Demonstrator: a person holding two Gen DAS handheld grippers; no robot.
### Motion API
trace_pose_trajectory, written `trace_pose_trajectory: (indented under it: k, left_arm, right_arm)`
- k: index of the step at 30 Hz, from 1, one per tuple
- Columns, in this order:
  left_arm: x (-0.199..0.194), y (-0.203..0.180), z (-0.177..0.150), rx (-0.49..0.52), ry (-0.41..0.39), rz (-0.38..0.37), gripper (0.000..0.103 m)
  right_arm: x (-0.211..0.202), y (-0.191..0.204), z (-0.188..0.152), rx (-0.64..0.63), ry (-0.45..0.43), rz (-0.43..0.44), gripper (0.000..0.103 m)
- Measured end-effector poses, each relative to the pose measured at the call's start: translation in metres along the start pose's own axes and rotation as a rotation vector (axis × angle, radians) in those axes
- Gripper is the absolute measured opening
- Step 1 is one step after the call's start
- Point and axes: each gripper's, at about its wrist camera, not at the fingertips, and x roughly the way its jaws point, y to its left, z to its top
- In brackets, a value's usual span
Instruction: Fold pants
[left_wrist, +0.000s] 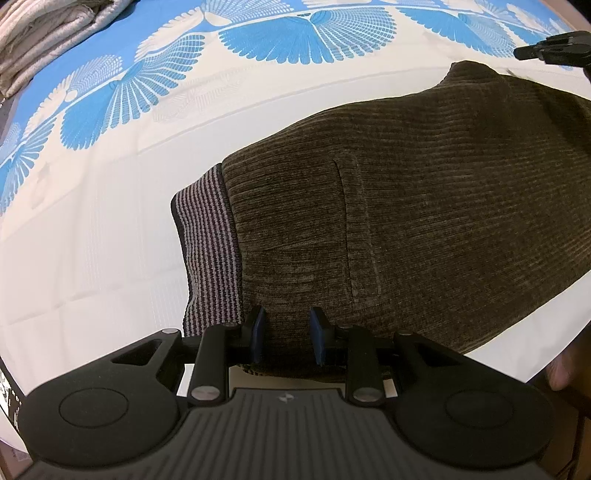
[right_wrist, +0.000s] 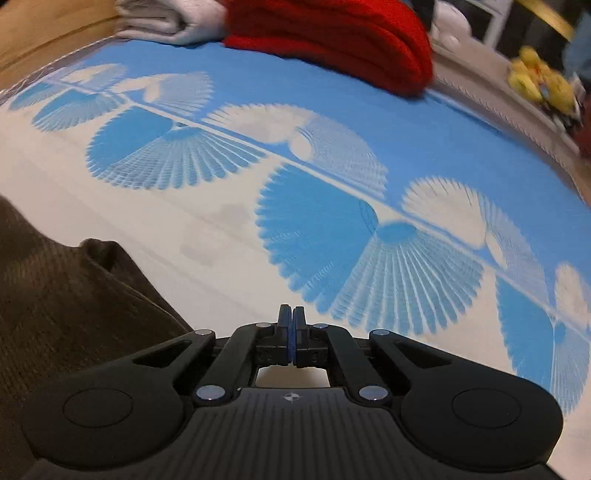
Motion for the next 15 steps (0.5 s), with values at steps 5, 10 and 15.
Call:
trace_pose_trajectory:
  k: [5, 10, 15]
  left_arm:
    - [-0.009, 0.005, 0.004, -0.036, -0.033, -0.018, 0.032]
    - [-0.022, 0.002, 0.013, -0.063, -0.089, -0.045, 0.033]
    - [-0.032, -0.021, 0.025, -0.018, -0.128, -0.06, 0.033]
  right_arm:
    - [-0.033, -0.006, 0.001, 0.04, -0.101, 0.188, 0.002]
    - [-0.035, 0.003, -0.026, -0.042, 0.045, 0.383, 0.002]
    - [-0.025, -0.026, -0.067, -0.058, 0.164, 0.185, 0.002]
